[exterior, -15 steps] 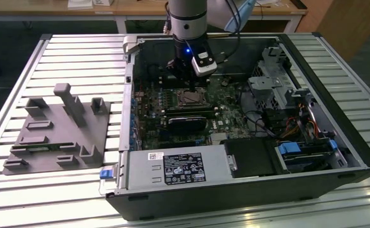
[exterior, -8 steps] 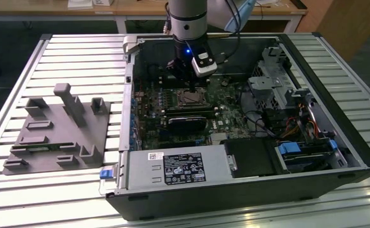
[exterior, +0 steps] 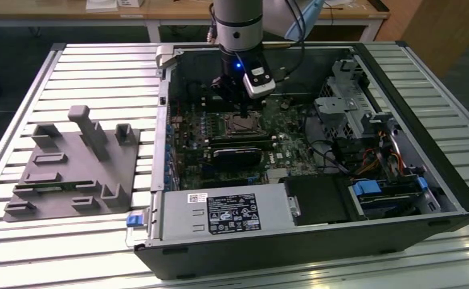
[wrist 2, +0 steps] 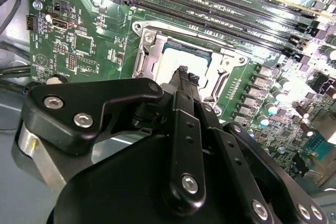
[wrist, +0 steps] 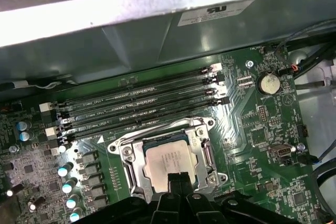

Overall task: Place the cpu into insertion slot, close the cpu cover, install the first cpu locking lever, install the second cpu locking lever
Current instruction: 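Install the second cpu locking lever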

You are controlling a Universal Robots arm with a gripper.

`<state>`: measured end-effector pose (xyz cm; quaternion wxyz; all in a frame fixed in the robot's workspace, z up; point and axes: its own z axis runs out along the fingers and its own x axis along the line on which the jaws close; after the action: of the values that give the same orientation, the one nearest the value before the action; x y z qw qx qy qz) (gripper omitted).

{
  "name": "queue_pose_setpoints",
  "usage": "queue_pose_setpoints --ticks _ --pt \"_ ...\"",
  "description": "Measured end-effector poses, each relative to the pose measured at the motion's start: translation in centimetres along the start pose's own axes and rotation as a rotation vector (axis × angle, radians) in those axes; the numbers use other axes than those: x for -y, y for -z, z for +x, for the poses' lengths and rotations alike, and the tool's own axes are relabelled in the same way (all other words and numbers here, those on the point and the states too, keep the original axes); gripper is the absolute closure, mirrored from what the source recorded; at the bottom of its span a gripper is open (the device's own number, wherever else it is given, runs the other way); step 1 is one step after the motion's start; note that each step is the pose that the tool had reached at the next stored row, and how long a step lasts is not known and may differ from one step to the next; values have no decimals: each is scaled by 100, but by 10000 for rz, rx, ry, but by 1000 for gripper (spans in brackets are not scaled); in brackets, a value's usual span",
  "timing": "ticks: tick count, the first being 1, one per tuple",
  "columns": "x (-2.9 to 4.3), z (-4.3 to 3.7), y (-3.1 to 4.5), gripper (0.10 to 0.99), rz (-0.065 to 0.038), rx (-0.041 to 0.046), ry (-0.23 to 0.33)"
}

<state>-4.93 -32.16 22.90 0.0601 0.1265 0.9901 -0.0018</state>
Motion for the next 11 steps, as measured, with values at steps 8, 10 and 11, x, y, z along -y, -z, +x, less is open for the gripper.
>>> queue_pose_setpoints --ticks 8,10,11 --pt "30 -8 -1 980 -1 0 -1" --pt "41 -10 -1 980 0 1 0" --pt "47 -12 -1 980 -1 1 -1"
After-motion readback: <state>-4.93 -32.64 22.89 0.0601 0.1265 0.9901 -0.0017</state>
